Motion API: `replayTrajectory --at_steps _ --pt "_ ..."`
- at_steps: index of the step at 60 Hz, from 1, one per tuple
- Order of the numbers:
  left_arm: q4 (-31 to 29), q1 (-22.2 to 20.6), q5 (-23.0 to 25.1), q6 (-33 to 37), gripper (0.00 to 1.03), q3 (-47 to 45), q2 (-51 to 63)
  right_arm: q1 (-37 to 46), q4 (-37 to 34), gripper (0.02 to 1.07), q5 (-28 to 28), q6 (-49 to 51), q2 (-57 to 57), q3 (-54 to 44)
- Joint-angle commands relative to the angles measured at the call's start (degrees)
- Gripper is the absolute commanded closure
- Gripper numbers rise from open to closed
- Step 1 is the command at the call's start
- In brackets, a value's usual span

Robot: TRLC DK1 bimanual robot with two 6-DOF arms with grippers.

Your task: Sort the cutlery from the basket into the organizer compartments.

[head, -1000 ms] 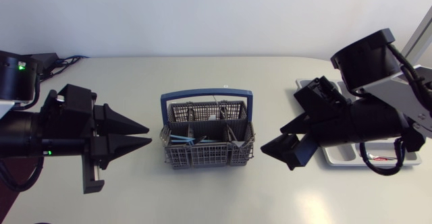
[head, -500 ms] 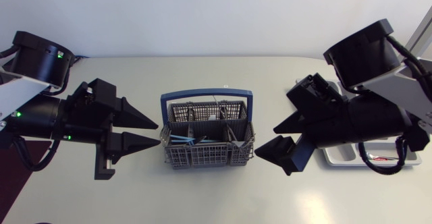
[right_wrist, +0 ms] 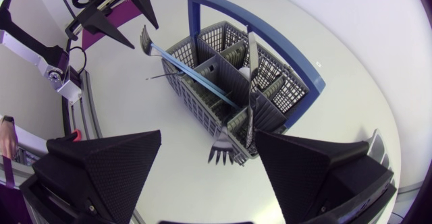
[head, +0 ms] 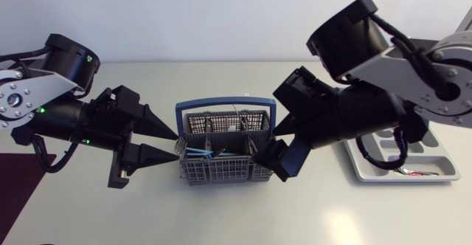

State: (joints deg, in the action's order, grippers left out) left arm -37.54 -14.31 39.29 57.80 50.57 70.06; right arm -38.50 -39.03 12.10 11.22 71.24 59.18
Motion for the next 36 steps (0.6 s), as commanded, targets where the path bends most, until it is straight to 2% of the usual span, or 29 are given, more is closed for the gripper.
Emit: replayTrajectory --at_steps 1,3,9,22,36 --pt "-1.3 0.2 1.8 2.9 0.5 2.4 2.2 -0.8 0.1 0.07 -0.5 1.2 2.3 1.7" --pt "-1.7 0.0 1.8 3.5 0.54 2.6 2.4 -1.0 0.4 0.07 -0.5 1.3 2.9 1.9" --pt "-1.6 -0.5 1.9 3.6 0.57 3.0 2.6 -1.4 0.7 0.07 -0.5 1.4 4.3 2.1" --pt "-1.6 -0.5 2.3 2.9 0.74 2.7 1.8 -1.8 1.2 0.07 -0.5 1.6 5.1 1.4" --pt "-1.6 -2.7 2.4 2.1 0.82 1.1 0.4 -1.8 1.8 0.07 -0.6 1.6 5.0 0.1"
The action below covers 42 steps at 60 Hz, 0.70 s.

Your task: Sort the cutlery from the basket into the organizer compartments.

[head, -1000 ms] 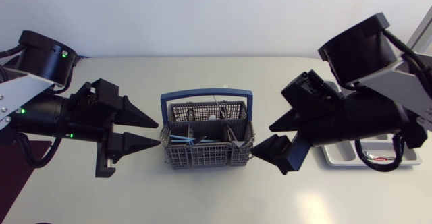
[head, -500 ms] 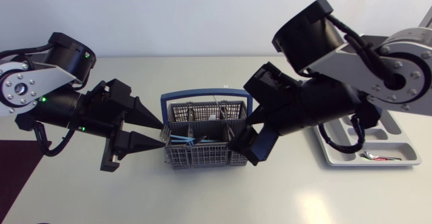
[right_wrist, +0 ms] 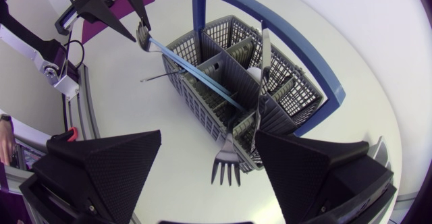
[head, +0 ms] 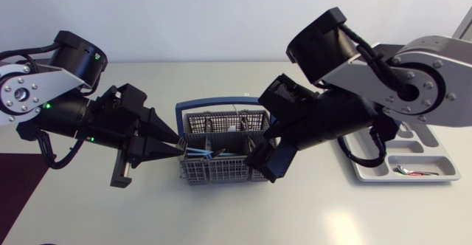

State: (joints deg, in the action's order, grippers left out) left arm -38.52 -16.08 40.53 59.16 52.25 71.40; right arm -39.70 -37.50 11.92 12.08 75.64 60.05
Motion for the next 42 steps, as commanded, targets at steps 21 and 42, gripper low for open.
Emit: replayTrajectory --at_steps 21,42 --pt "-0.6 -1.2 1.1 -0.2 1.0 -0.3 -0.6 -0.8 0.9 0.07 -0.7 0.8 0.2 -2.4" --pt "-1.1 -0.3 1.8 -3.0 0.78 0.0 -2.6 -1.3 1.1 0.07 -0.8 0.7 -0.1 -2.5"
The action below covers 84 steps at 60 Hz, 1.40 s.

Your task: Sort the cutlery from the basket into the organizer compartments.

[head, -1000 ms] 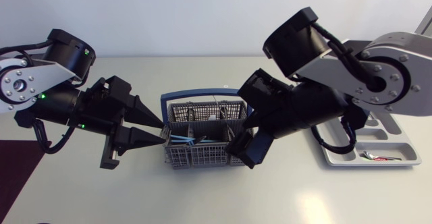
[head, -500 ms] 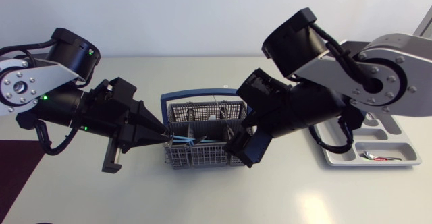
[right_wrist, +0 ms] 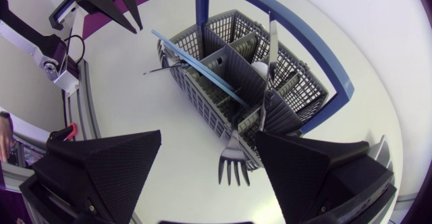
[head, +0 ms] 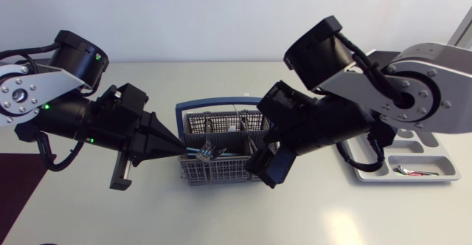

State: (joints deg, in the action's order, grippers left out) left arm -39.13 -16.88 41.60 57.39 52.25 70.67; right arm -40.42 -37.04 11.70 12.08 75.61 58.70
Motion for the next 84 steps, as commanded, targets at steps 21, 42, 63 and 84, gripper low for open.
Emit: replayTrajectory --at_steps 21,42,63,84 --pt "-0.2 3.3 0.7 -1.7 0.63 -5.4 -10.4 -1.7 -1.3 0.07 -0.5 0.7 -0.3 5.5" --pt "8.1 3.4 -1.3 -7.0 0.6 -14.4 -18.6 -2.1 -7.7 0.07 3.9 3.3 7.7 17.4" --pt "19.6 2.6 -7.2 -17.2 0.58 -21.0 -21.4 -3.7 -9.1 0.07 5.3 11.0 14.8 21.2" --pt "26.4 -2.8 -14.5 -22.8 0.58 -25.2 -22.0 -6.1 -6.7 0.17 4.7 13.8 18.6 21.7"
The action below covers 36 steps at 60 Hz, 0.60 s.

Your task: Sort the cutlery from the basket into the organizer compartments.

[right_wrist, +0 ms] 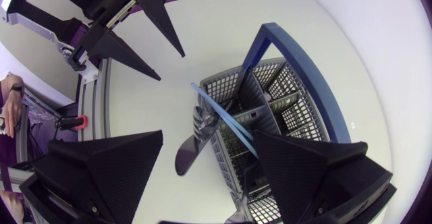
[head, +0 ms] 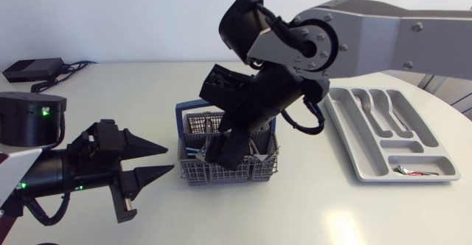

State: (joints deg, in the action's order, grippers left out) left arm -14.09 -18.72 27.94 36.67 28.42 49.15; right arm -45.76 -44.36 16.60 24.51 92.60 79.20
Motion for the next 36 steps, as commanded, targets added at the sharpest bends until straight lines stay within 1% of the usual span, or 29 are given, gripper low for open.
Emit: replayTrajectory --at_steps 1,6,7,10,13,14,15,17,19,20,23,24,26,28,36 --pt "1.4 -1.1 -0.9 -2.1 0.58 -1.4 -0.5 -0.8 0.6 0.17 -0.2 1.4 1.7 1.2" --pt "1.8 -1.5 -1.4 -2.4 0.58 -1.7 -0.5 -1.2 1.0 0.24 -0.8 1.6 2.7 1.1" --pt "1.9 -1.7 -1.4 -2.5 0.58 -1.7 -0.5 -1.4 1.2 0.27 -0.9 1.6 2.9 1.0" --pt "2.1 -1.7 -1.5 -2.7 0.58 -1.7 -0.5 -1.5 1.3 0.34 -1.1 1.5 3.1 1.0" --pt "2.1 -1.9 -1.6 -2.9 0.58 -1.8 -0.5 -1.5 1.6 0.43 -1.1 1.4 3.4 1.0" --pt "2.2 -2.0 -1.6 -3.0 0.58 -1.8 -0.5 -1.5 2.0 0.49 -1.1 1.3 3.5 1.1" --pt "2.2 -2.0 -1.6 -3.0 0.58 -1.9 -0.5 -1.5 2.1 0.51 -1.1 1.3 3.5 1.1" --pt "2.4 -2.1 -1.7 -3.0 0.58 -2.0 -0.5 -1.5 2.1 0.6 -1.0 1.2 3.6 1.3" --pt "2.4 -2.1 -1.7 -3.0 0.58 -2.0 -0.5 -1.5 2.1 0.63 -0.9 1.2 3.6 1.4" --pt "2.4 -2.1 -1.8 -3.1 0.58 -2.0 -0.5 -1.5 2.1 0.67 -0.8 1.2 3.8 1.5" --pt "2.7 -2.2 -1.8 -3.2 0.58 -2.2 -0.5 -1.4 2.1 0.73 -0.8 1.0 4.0 1.6" --pt "2.7 -2.2 -1.8 -3.2 0.58 -2.2 -0.5 -1.5 2.1 0.77 -0.7 0.9 4.1 1.6" --pt "2.7 -2.5 -1.8 -3.3 0.58 -2.5 -0.5 -1.5 2.1 0.81 -0.7 1.0 4.3 1.5" --pt "2.8 -2.8 -2.0 -3.3 0.58 -2.7 -0.5 -1.6 2.0 0.82 -0.6 0.9 4.4 1.5" --pt "3.4 -3.3 -2.5 -3.4 0.58 -3.4 -0.5 -1.8 1.2 0.9 -0.2 1.0 4.6 2.5"
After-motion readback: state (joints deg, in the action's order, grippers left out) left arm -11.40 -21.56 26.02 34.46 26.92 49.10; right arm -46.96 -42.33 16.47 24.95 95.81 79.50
